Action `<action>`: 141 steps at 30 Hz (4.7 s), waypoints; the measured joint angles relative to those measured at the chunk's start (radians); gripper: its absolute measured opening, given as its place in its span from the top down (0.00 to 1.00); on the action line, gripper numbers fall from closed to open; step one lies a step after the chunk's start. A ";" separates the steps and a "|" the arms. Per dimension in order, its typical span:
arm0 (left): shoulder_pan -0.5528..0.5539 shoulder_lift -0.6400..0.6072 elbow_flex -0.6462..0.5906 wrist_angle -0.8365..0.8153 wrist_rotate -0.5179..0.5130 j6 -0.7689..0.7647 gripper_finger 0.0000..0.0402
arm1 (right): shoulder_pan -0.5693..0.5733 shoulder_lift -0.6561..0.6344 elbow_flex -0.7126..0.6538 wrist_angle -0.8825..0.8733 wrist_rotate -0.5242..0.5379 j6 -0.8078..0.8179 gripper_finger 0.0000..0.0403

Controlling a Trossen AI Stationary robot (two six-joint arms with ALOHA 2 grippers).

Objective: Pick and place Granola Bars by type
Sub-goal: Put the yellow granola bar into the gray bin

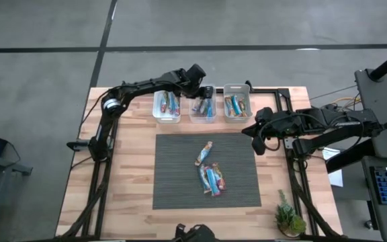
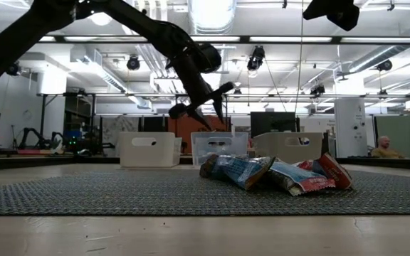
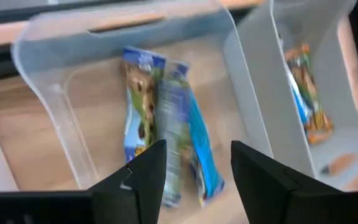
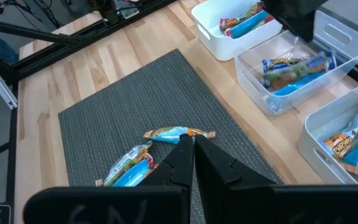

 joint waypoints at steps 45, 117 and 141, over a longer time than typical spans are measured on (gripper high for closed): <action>-0.687 -0.562 0.000 -0.214 -0.004 0.499 1.00 | 0.000 0.000 -0.059 0.007 -0.025 -0.027 0.98; -0.616 -0.840 -0.643 0.254 -0.245 0.423 1.00 | -0.085 0.328 0.007 0.324 -0.348 -0.188 0.98; -0.616 -1.055 -0.803 0.250 -0.294 0.460 1.00 | -0.156 0.873 0.454 -0.052 -0.404 -0.753 0.52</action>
